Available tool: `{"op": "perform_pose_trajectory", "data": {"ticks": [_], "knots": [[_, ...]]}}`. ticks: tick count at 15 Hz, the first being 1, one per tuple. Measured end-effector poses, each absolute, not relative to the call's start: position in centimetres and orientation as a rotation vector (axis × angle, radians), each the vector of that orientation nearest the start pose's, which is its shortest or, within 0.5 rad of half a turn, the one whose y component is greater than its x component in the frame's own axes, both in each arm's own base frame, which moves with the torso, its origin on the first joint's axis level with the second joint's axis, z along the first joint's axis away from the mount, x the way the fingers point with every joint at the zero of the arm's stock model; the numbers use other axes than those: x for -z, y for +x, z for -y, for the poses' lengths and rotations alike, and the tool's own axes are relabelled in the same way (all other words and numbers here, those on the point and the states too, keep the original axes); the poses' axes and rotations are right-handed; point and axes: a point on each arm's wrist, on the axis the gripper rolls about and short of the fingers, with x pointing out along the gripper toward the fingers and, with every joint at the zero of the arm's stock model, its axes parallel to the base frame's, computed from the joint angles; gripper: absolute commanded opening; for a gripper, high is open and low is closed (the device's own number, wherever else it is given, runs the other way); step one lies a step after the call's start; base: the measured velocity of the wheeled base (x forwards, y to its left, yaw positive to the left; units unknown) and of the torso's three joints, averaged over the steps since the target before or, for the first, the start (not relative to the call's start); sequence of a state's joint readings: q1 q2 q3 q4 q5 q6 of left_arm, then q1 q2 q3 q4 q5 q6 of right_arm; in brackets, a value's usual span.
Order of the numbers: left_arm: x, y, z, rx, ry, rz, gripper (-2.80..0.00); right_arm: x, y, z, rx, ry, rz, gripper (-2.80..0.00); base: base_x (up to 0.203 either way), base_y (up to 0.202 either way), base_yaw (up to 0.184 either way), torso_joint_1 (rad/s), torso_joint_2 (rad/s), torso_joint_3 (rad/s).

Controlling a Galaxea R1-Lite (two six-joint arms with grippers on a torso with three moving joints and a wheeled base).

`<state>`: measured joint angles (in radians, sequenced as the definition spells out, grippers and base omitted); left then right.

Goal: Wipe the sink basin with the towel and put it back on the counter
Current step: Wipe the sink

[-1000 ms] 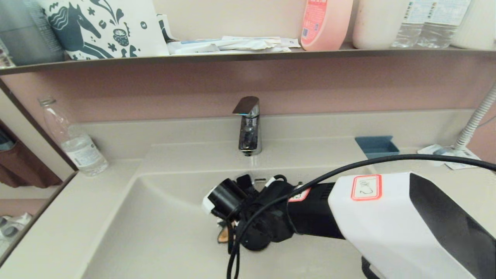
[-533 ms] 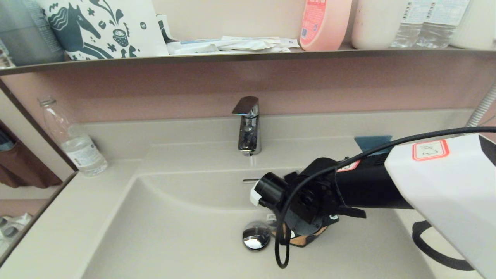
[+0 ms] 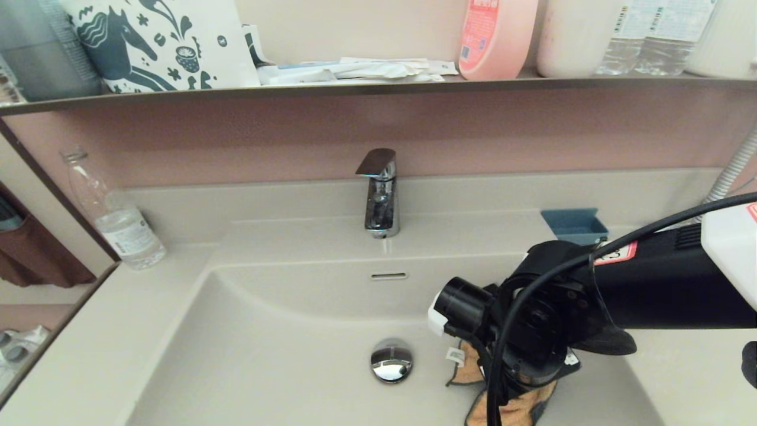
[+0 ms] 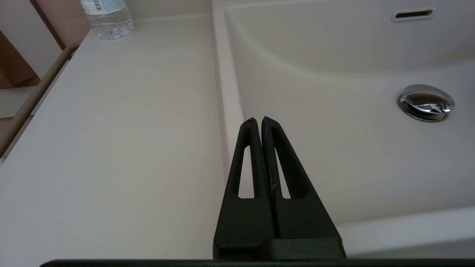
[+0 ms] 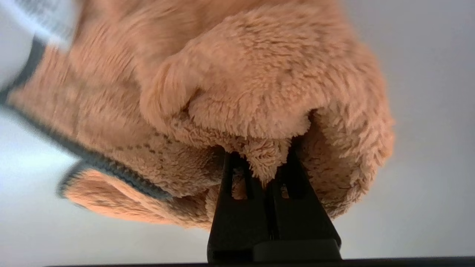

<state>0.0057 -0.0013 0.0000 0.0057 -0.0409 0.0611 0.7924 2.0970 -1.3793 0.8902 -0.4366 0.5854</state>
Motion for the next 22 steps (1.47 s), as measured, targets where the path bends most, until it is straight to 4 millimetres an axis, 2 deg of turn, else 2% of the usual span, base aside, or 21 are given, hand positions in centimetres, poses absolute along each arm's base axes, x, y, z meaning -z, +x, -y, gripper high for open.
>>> {"op": "perform_pose_trajectory", "data": {"ticks": [3, 7, 10, 13, 16, 19, 22], "knots": [[-7.5, -2.3, 0.1, 0.036, 0.061, -0.004, -2.8, -9.6, 22.0, -24.6, 0.024, -0.396, -1.377, -2.8, 0.0, 0.0, 0.0, 0.0, 0.0, 0.0], [-7.5, -2.3, 0.1, 0.036, 0.061, -0.004, -2.8, -9.8, 20.0, -29.3, -0.176, -0.361, -1.409, -2.8, 0.0, 0.0, 0.0, 0.0, 0.0, 0.0], [-7.5, -2.3, 0.1, 0.036, 0.061, -0.004, -2.8, -10.8, 19.5, -33.1, -0.32, -0.3, -1.375, -2.8, 0.0, 0.0, 0.0, 0.0, 0.0, 0.0], [-7.5, -2.3, 0.1, 0.035, 0.061, -0.003, -2.8, -11.3, 20.4, -36.6, -0.418, -0.228, -1.32, -2.8, 0.0, 0.0, 0.0, 0.0, 0.0, 0.0], [-7.5, -2.3, 0.1, 0.036, 0.061, -0.003, -2.8, -10.3, 21.2, -39.6, -0.523, -0.158, -1.23, -2.8, 0.0, 0.0, 0.0, 0.0, 0.0, 0.0], [-7.5, -2.3, 0.1, 0.036, 0.061, -0.004, -2.8, -9.6, 22.3, -41.5, -0.598, -0.082, -1.111, -2.8, 0.0, 0.0, 0.0, 0.0, 0.0, 0.0], [-7.5, -2.3, 0.1, 0.036, 0.061, -0.004, -2.8, -9.6, 24.2, -42.3, -0.62, -0.014, -0.958, -2.8, 0.0, 0.0, 0.0, 0.0, 0.0, 0.0]]}}
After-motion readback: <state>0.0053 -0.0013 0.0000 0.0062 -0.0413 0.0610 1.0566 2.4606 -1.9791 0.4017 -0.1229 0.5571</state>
